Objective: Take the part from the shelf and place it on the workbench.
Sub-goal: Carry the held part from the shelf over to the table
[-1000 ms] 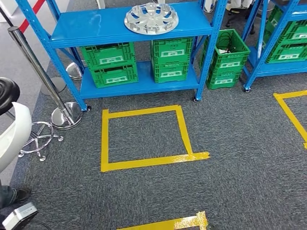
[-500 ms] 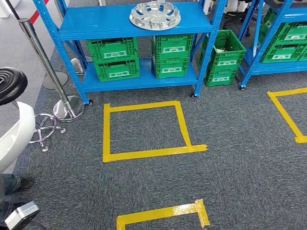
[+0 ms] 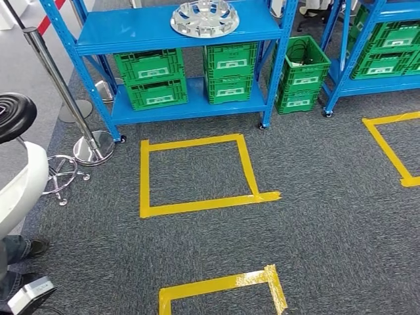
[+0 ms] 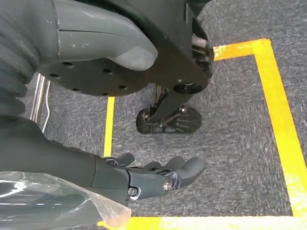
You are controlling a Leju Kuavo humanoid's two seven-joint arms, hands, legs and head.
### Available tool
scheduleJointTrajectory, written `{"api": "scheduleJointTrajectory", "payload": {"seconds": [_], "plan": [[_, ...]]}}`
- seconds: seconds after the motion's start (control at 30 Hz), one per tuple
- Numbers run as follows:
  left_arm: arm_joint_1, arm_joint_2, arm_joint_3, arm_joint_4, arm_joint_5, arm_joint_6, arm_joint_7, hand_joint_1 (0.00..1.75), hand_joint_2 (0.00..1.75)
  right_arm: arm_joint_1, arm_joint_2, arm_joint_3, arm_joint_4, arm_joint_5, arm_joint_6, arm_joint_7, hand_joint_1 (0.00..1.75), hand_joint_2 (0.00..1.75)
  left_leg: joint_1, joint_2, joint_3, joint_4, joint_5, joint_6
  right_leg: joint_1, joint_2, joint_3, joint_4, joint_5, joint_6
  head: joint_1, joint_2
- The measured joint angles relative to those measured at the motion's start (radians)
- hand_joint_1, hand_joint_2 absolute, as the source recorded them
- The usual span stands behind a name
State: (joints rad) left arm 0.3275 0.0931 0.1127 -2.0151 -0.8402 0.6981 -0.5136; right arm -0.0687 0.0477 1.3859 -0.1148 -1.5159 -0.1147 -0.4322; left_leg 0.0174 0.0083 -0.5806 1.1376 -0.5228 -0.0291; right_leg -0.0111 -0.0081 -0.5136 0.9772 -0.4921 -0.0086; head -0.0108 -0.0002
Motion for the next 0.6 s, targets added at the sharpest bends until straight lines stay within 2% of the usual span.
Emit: {"api": "scheduleJointTrajectory", "payload": {"seconds": [0.07, 0.1, 0.2, 0.23, 0.27, 0.33, 0.37, 0.4, 0.43, 0.47, 0.53, 0.57, 0.6], "plan": [[-0.001, 0.001, -0.002, 0.001, -0.001, 0.0, 0.0, 1.75, 1.75, -0.002, 0.0, 0.0, 0.0, 0.0, 0.0, 0.0, 0.0, 1.75, -0.001, -0.001, 0.056, -0.114, 0.035, 0.006, 0.003, 0.002, -0.007, 0.009, 0.0, 0.009, 0.0, 0.0], [0.0, 0.002, -0.004, 0.002, -0.001, 0.0, 0.0, 1.75, 1.75, -0.002, 0.0, 0.0, 0.0, 0.0, 0.0, 0.0, 0.0, 1.75, -0.004, -0.001, 0.064, -0.136, 0.036, 0.01, 0.004, 0.002, -0.012, 0.012, 0.002, 0.015, 0.0, 0.0], [0.0, 0.003, -0.005, 0.004, -0.003, 0.0, 0.005, 1.75, 1.75, -0.002, 0.0, 0.0, 0.0, 0.001, 0.0, -0.001, 0.0, 1.75, -0.008, -0.001, 0.054, -0.142, 0.042, 0.033, 0.002, 0.003, -0.025, 0.015, 0.005, 0.034, 0.001, 0.0], [-0.001, 0.004, -0.006, 0.004, -0.005, 0.0, 0.008, 1.75, 1.75, -0.002, 0.0, 0.001, 0.0, 0.001, 0.0, -0.001, 0.0, 1.75, -0.007, 0.0, 0.052, -0.145, 0.047, 0.042, 0.0, 0.003, -0.034, 0.029, -0.007, 0.039, 0.002, 0.0], [-0.001, 0.004, -0.006, 0.004, -0.006, 0.0, 0.011, 1.75, 1.75, -0.002, 0.0, 0.001, 0.0, 0.002, 0.0, -0.001, 0.0, 1.75, -0.006, 0.001, 0.048, -0.148, 0.052, 0.05, 0.0, 0.004, -0.052, 0.065, -0.033, 0.042, 0.004, 0.0], [-0.001, 0.005, -0.007, 0.004, -0.008, 0.0, 0.013, 1.75, 1.75, -0.001, 0.0, 0.004, 0.0, 0.003, 0.0, -0.001, 0.0, 1.75, -0.008, 0.002, 0.037, -0.15, 0.061, 0.061, -0.001, 0.006, -0.11, 0.194, -0.107, 0.045, 0.008, 0.0], [0.0, 0.005, -0.008, 0.004, -0.008, 0.0, 0.014, 1.75, 1.75, 0.0, 0.0, 0.005, 0.0, 0.004, 0.0, -0.001, 0.0, 1.75, -0.01, 0.002, 0.031, -0.149, 0.065, 0.064, -0.001, 0.006, -0.138, 0.259, -0.135, 0.045, 0.009, 0.0], [0.0, 0.005, -0.009, 0.004, -0.008, 0.0, 0.015, 1.75, 1.75, 0.001, 0.0, 0.007, 0.0, 0.005, -0.001, -0.001, 0.0, 1.75, -0.012, 0.002, 0.026, -0.149, 0.068, 0.065, -0.001, 0.006, -0.152, 0.298, -0.145, 0.045, 0.009, 0.0], [0.0, 0.006, -0.011, 0.004, -0.008, 0.0, 0.017, 1.75, 1.75, 0.002, 0.0, 0.009, 0.0, 0.007, -0.001, -0.001, 0.0, 1.75, -0.014, 0.002, 0.023, -0.149, 0.071, 0.064, 0.0, 0.006, -0.146, 0.296, -0.135, 0.043, 0.01, 0.0], [0.0, 0.006, -0.012, 0.004, -0.008, 0.0, 0.02, 1.75, 1.75, 0.002, 0.0, 0.011, 0.0, 0.008, -0.002, -0.001, 0.0, 1.75, -0.015, 0.001, 0.021, -0.149, 0.073, 0.063, 0.0, 0.006, -0.12, 0.254, -0.109, 0.04, 0.01, 0.0], [0.0, 0.006, -0.015, 0.004, -0.009, 0.0, 0.026, 1.75, 1.75, 0.0, 0.0, 0.015, 0.0, 0.011, -0.005, -0.002, 0.0, 1.75, -0.02, 0.001, 0.019, -0.146, 0.077, 0.059, 0.002, 0.006, -0.038, 0.109, -0.05, 0.03, 0.01, 0.0], [0.0, 0.007, -0.016, 0.004, -0.009, 0.0, 0.028, 1.75, 1.75, -0.002, -0.001, 0.016, 0.0, 0.013, -0.006, -0.002, 0.0, 1.75, -0.022, 0.001, 0.017, -0.144, 0.078, 0.055, 0.003, 0.005, -0.007, 0.051, -0.035, 0.026, 0.009, 0.0], [0.0, 0.007, -0.016, 0.004, -0.009, 0.0, 0.029, 1.75, 1.75, -0.003, -0.001, 0.017, 0.0, 0.015, -0.008, -0.004, 0.0, 1.75, -0.024, 0.001, 0.014, -0.142, 0.08, 0.05, 0.005, 0.005, 0.011, 0.017, -0.029, 0.023, 0.009, 0.0]]}}
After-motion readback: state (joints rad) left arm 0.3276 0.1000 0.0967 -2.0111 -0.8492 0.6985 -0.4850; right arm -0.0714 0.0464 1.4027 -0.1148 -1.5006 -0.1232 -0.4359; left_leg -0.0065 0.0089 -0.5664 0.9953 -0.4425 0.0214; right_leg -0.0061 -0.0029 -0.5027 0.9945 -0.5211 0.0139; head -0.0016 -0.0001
